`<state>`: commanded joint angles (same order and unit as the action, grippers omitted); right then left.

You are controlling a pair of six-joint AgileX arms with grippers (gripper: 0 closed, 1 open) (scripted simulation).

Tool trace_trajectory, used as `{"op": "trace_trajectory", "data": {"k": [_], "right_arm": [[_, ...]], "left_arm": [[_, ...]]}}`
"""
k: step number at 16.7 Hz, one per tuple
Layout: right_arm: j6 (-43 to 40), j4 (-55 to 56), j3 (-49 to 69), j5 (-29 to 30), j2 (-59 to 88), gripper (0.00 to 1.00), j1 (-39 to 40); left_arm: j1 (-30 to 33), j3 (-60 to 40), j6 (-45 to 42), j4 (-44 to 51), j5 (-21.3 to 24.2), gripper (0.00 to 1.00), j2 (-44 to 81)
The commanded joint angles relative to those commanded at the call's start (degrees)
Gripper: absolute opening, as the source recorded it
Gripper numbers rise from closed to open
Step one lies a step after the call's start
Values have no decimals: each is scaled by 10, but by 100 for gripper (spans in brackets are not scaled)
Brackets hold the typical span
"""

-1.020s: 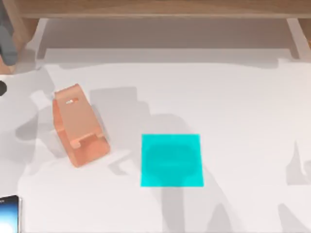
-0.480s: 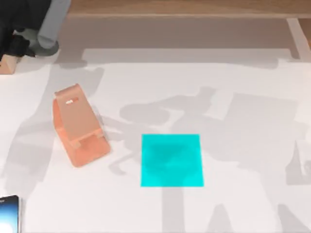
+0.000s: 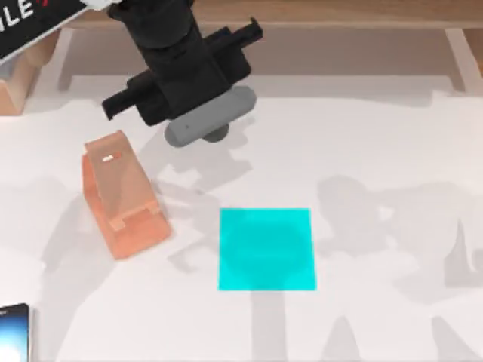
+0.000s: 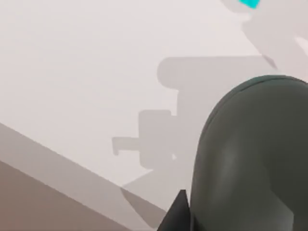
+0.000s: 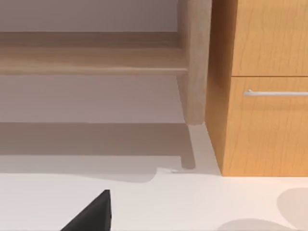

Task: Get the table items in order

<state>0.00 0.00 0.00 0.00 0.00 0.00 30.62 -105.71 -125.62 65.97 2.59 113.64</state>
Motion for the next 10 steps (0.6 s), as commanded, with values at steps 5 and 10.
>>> {"op": "trace_trajectory", "data": {"k": [5,10], "right_arm": [[0,0,0,0,0,100,0],[0,0,0,0,0,100,0]], "left_arm": [[101,33,-91,-24,-17,0,99],[143,49,-119,-36,-27,0,153]]}}
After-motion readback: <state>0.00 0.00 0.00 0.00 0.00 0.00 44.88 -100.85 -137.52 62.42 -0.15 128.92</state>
